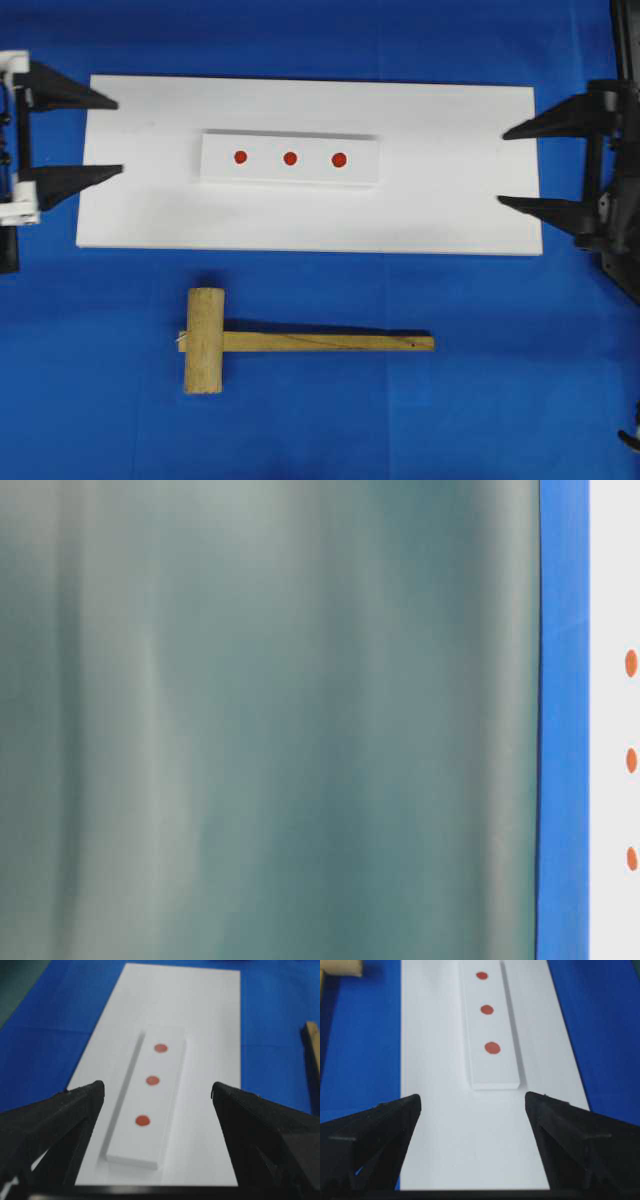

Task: Hit the mark with a hammer.

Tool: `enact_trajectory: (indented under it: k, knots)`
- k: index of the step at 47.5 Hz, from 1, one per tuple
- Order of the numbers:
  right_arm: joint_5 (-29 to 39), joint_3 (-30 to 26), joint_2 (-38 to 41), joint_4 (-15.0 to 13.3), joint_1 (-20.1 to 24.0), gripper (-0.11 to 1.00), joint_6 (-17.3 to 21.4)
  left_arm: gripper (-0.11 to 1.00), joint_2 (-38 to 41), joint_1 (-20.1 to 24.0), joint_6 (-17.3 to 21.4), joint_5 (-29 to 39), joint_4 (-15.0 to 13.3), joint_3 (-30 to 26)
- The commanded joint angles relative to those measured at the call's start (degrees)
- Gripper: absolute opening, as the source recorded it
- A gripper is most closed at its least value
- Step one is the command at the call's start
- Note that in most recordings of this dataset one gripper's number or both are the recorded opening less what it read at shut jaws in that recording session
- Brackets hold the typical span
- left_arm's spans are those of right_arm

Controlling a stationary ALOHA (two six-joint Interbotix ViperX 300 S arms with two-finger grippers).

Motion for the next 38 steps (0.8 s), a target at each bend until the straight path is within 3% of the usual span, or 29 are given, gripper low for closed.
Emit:
enact_trajectory:
  k: [1,16,38]
  knots:
    - [-1.6,1.8,-3.7,-0.2,0.0,0.82,0.1,0.86,-2.7,-0.3,0.6,0.6,0.2,0.3]
    - [-7.6,7.3,-5.7,0.4,-0.5,0.81,0.5,0.86,-12.1,-0.3,2.0,5.8,0.2,4.0]
    - [-8.6,7.8,-4.8,0.5,-4.4,0.81,0.5,0.86,-13.1,-0.4,2.0,6.9,0.1,4.2]
